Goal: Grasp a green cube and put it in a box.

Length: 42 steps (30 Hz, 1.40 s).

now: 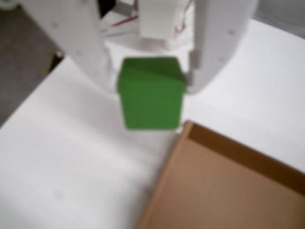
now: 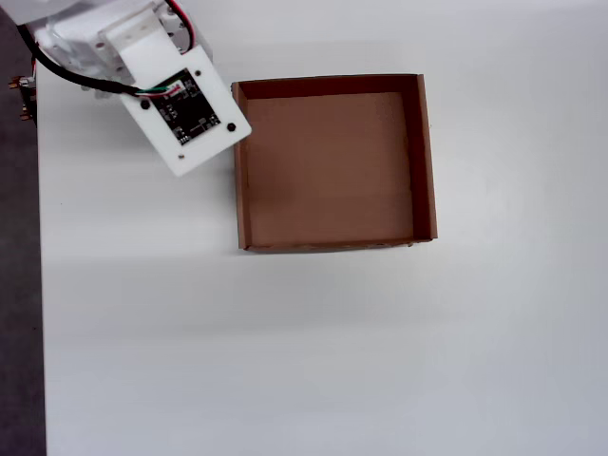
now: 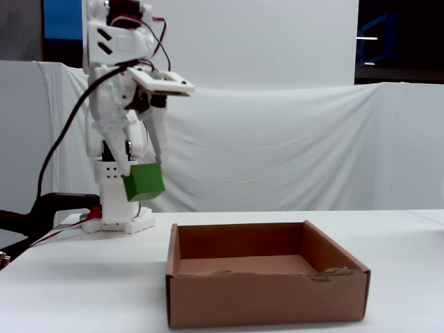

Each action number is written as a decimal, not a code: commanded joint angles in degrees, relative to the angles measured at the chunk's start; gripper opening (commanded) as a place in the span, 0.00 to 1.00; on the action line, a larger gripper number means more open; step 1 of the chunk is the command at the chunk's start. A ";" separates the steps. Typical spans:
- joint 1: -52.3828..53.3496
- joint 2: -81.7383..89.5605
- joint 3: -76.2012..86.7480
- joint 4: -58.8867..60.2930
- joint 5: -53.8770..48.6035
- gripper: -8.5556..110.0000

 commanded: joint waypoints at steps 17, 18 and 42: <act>-10.46 -15.29 -12.13 0.44 3.96 0.19; -10.81 -15.64 -12.39 0.35 4.04 0.19; -13.97 -26.89 -18.19 -4.22 6.15 0.19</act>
